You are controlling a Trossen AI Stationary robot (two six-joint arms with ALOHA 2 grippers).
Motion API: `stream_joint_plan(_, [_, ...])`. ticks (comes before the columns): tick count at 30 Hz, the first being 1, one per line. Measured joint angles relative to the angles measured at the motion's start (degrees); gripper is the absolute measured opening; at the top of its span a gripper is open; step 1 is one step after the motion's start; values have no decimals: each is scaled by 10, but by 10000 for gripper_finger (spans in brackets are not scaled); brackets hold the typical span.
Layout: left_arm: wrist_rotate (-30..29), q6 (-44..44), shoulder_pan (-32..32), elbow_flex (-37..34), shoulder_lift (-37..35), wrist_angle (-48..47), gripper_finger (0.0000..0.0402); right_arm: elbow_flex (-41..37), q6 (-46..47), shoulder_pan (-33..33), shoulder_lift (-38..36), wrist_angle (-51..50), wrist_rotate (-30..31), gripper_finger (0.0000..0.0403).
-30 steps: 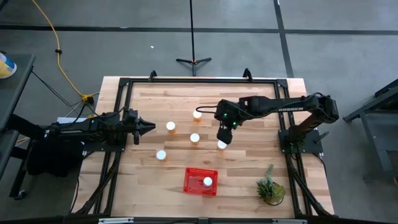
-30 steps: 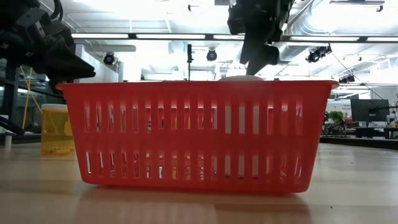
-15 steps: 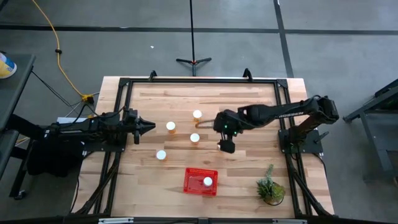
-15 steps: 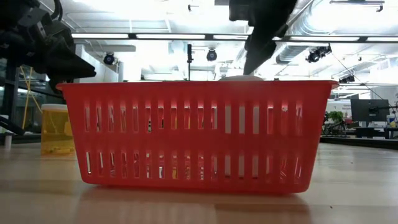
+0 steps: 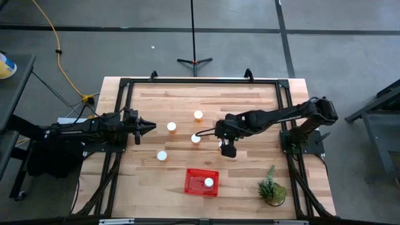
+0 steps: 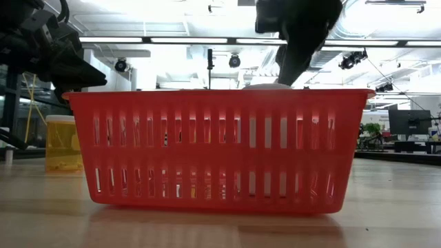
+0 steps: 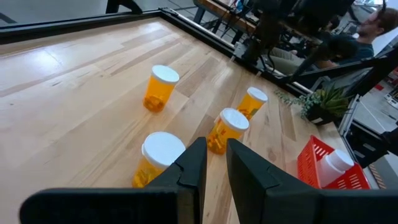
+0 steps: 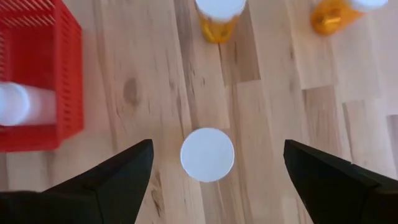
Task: Pick and place pill bottles into a basket
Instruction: Put the orange pill bottle into the red basket
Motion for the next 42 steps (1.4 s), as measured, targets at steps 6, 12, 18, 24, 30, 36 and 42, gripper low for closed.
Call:
stream_joint_plan(6, [-1, 0, 0, 0, 0, 0, 97, -4, -12, 0, 21, 0, -5, 350])
stream_joint_plan(12, [-9, 0, 0, 0, 0, -5, 97, -4, -33, 0, 42, 2, -23, 350])
stream_joint_plan(18, [-20, 0, 0, 0, 0, -4, 97, -4, -43, 0, 67, 5, -27, 350])
stream_joint_plan(24, [-25, 0, 0, 0, 0, -5, 97, -4, -45, 0, 82, 8, -24, 350])
stream_joint_plan(30, [-26, 5, 0, 0, 0, -4, 97, -4, -54, -1, 102, 16, -29, 350])
stream_joint_plan(36, [-26, 5, 0, 0, 0, -5, 97, -4, -58, -1, 104, 21, -22, 350])
stream_joint_plan(42, [-26, 6, 0, 0, 0, -5, 97, -20, -55, -1, 104, 43, -21, 350])
